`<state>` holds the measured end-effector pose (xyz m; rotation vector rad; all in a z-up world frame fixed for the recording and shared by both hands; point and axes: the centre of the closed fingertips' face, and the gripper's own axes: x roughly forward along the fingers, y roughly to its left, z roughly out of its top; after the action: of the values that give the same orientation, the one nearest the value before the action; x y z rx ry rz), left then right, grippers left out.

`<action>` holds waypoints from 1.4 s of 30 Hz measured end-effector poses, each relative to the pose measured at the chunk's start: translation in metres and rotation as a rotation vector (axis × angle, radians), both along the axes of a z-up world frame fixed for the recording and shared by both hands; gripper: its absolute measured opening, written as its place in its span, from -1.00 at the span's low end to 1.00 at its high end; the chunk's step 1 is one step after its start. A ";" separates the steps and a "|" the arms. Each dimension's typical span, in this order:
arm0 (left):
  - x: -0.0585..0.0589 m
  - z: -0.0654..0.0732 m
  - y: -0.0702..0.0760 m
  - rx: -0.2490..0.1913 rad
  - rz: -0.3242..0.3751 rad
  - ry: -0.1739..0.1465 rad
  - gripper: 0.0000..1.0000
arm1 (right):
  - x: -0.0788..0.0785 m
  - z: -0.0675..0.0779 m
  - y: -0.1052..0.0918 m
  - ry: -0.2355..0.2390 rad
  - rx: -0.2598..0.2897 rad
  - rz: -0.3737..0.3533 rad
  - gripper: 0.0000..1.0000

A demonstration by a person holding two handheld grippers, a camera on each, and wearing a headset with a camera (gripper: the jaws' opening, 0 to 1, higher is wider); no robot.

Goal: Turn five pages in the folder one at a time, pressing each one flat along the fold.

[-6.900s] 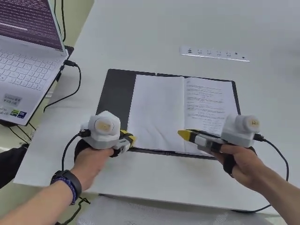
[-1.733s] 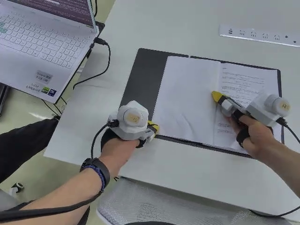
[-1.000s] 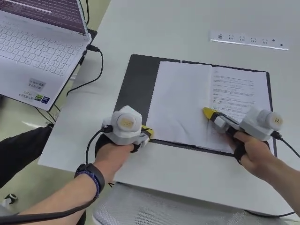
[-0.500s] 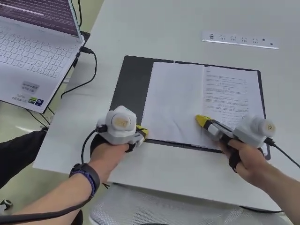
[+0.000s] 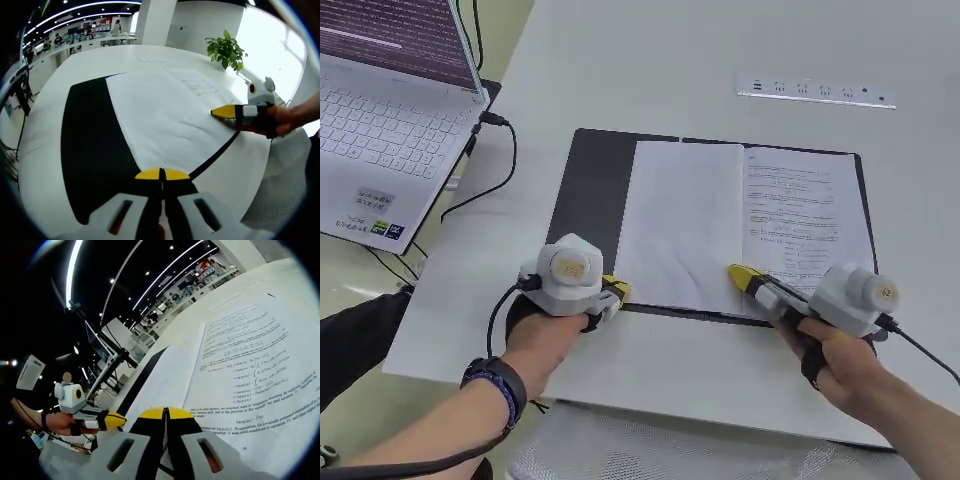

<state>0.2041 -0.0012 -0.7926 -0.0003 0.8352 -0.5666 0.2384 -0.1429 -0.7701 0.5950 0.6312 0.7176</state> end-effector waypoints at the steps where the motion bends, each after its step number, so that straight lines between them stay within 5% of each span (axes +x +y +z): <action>1: 0.000 0.000 0.000 0.000 -0.001 0.000 -1.00 | 0.000 0.000 0.000 0.000 0.000 0.001 -1.00; 42: 0.000 0.000 -0.001 0.026 -0.019 -0.010 -1.00 | -0.045 -0.011 -0.007 0.032 -0.047 0.058 -1.00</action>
<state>0.2038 -0.0024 -0.7926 0.0343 0.8335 -0.5727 0.1936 -0.1497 -0.7813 0.5476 0.6960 0.7468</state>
